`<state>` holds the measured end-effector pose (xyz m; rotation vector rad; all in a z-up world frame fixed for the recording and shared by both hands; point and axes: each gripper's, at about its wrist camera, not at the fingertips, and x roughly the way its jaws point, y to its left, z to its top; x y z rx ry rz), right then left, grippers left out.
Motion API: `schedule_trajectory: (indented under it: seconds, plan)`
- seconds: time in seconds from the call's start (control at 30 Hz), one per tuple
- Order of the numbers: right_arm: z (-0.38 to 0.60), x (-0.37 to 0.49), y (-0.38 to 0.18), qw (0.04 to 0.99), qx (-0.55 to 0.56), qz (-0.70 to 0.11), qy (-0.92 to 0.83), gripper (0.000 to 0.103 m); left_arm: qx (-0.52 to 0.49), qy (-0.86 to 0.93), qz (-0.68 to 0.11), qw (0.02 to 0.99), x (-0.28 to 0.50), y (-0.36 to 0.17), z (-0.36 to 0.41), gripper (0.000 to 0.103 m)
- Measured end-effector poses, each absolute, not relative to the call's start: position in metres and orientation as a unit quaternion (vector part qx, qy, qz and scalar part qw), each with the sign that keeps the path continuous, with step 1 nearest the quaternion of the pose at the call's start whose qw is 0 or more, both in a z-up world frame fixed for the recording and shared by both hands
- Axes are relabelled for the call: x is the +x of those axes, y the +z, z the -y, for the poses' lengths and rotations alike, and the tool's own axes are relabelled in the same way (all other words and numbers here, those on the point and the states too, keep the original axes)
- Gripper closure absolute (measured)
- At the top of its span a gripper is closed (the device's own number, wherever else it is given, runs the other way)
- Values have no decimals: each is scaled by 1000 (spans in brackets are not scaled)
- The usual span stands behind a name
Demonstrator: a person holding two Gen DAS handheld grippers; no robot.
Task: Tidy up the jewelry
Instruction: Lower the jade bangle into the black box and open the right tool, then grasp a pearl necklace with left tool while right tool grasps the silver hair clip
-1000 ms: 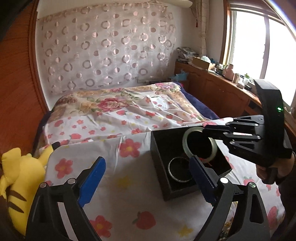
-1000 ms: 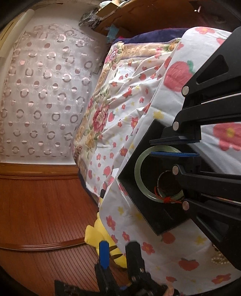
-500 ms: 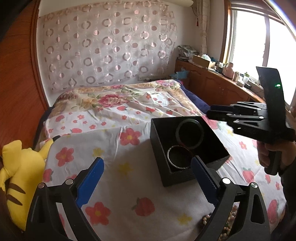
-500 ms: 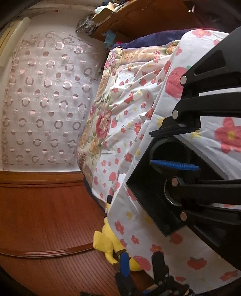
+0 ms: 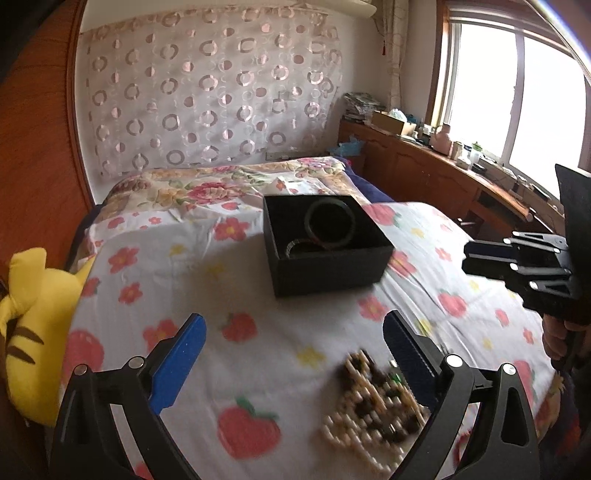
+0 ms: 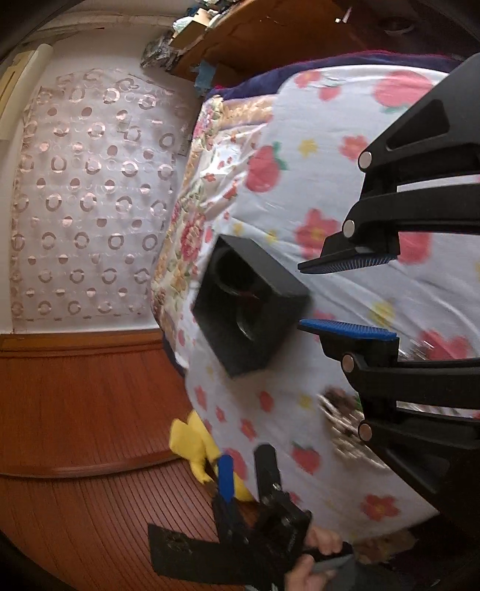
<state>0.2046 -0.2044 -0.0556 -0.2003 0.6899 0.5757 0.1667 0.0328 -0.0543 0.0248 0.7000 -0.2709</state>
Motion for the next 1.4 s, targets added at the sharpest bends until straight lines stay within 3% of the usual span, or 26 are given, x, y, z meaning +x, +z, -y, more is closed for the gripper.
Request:
schedule_trajectory:
  seconds: [0.33, 0.53, 0.73, 0.83, 0.87, 1.4]
  plan:
    - [194, 177, -102, 871, -97, -378, 297, 75, 11, -129, -355, 926, 118, -73, -29, 10]
    - [187, 187, -122, 859, -83, -400, 308, 51, 7, -126, -366, 922, 102, -81, -33, 10]
    - [175, 192, -131, 837, -114, -421, 331, 49, 7, -129, -369, 920, 93, -83, -35, 10]
    - [178, 189, -127, 831, -113, -421, 345, 64, 5, -131, -369, 920, 92, -83, -34, 10]
    - [179, 190, -127, 832, -114, -422, 342, 80, 5, -132, -369, 920, 91, -83, -34, 10]
    - [260, 183, -111, 905, -84, -377, 176, 84, 2, -147, -391, 908, 82, -105, -17, 10]
